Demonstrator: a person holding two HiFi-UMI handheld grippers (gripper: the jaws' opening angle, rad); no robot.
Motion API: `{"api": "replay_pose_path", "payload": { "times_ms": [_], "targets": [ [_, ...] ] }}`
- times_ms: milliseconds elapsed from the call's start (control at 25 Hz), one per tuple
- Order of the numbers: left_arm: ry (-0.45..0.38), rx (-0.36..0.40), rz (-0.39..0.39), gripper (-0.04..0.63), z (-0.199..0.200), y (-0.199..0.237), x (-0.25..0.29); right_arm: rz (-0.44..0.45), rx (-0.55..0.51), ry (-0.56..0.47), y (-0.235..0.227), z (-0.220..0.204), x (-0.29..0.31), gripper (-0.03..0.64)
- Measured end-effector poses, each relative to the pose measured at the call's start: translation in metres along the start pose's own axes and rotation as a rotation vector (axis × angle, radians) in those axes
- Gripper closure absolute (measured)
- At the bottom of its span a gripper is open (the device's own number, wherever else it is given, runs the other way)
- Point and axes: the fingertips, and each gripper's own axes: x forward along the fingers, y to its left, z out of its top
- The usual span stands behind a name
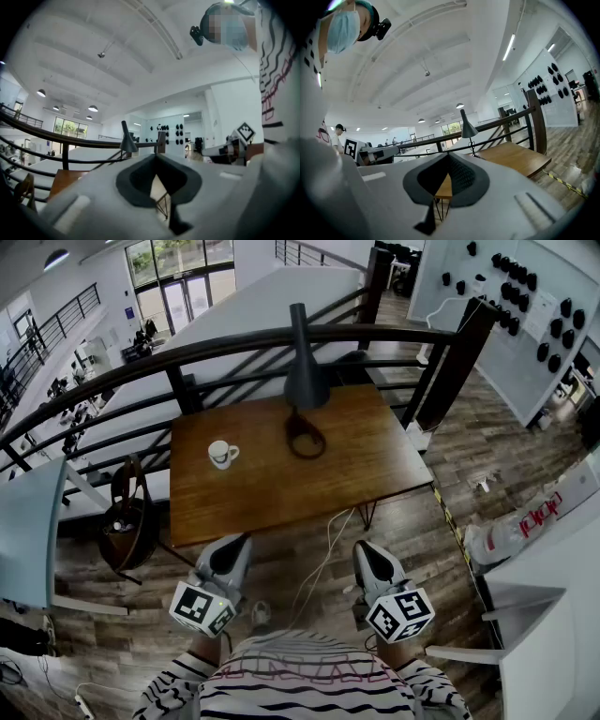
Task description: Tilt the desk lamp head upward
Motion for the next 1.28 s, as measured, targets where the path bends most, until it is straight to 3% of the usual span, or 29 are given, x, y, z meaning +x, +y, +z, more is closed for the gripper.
{"api": "replay_pose_path", "payload": {
  "times_ms": [200,360,480,600,680,1000,1280],
  "targets": [
    [-0.002,0.003,-0.024,0.592,0.0,0.013,0.004,-0.011,0.005,-0.039,0.002,0.003,0.013,0.618],
    [-0.011,-0.004,-0.088,0.591,0.004,0.065,0.016,-0.041,0.047,-0.099,0.011,0.01,0.063,0.618],
    [-0.001,-0.006,-0.129,0.591,0.008,0.105,0.027,-0.084,0.054,-0.111,0.021,0.016,0.1,0.548],
    [0.011,-0.015,-0.166,0.591,0.008,0.136,0.034,-0.113,0.054,-0.105,0.032,0.016,0.129,0.525],
    [0.019,-0.016,-0.192,0.551,0.004,0.152,0.04,-0.124,0.048,-0.106,0.036,0.012,0.146,0.499],
    [0.035,-0.026,-0.307,0.531,-0.007,0.196,0.063,-0.203,0.056,-0.109,0.046,0.007,0.19,0.451],
    [0.056,-0.055,-0.326,0.504,-0.023,0.216,0.089,-0.217,0.06,-0.098,0.03,0.008,0.22,0.436]
  ]
}}
